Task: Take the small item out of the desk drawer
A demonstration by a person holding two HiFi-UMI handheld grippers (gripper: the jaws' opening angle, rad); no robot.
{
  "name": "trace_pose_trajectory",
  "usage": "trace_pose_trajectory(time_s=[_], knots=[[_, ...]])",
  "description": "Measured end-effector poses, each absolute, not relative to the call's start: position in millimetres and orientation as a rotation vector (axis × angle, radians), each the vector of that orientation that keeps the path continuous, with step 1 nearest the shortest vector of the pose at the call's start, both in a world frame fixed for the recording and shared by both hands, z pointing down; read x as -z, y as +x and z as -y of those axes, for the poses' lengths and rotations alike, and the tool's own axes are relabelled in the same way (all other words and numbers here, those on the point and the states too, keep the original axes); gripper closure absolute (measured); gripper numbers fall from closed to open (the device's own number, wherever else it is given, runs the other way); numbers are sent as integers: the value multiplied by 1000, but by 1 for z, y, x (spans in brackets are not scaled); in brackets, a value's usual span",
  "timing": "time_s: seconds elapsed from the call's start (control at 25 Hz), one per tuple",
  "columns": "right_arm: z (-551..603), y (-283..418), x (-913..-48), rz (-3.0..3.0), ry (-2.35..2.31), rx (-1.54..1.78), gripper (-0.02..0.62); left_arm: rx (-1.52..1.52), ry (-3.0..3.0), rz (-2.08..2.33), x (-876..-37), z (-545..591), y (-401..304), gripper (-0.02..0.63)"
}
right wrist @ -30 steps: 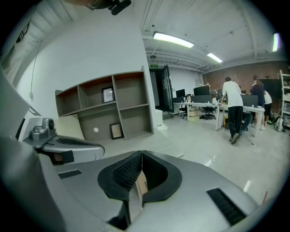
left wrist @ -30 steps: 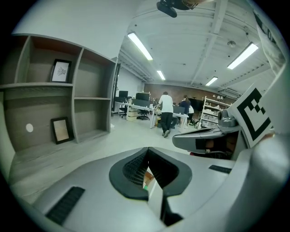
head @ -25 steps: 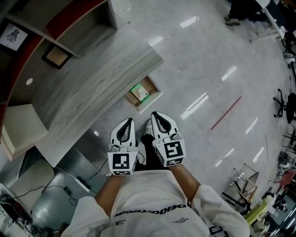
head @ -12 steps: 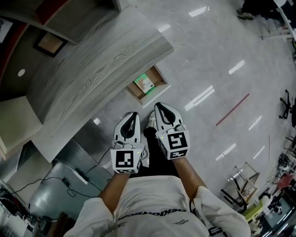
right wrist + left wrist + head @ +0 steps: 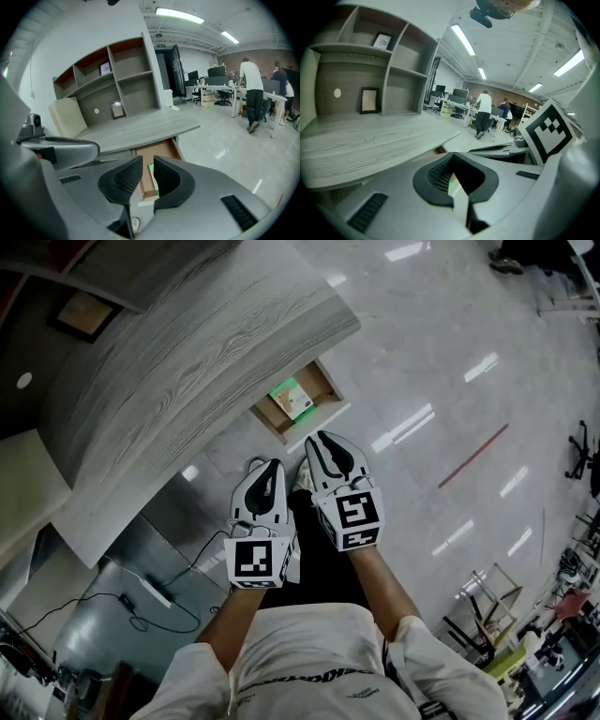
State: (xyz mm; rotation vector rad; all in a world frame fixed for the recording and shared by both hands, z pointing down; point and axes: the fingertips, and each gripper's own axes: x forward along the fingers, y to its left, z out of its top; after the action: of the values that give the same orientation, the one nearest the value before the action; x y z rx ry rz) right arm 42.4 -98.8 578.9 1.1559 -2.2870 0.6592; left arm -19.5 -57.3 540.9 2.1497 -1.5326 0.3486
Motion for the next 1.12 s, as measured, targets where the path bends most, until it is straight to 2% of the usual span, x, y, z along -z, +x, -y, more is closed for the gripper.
trace_pose_trajectory(time_s=[1.12], knots=[[140, 12, -690, 2172, 1011, -663, 310, -361, 2077, 1454, -593, 52, -24, 589]])
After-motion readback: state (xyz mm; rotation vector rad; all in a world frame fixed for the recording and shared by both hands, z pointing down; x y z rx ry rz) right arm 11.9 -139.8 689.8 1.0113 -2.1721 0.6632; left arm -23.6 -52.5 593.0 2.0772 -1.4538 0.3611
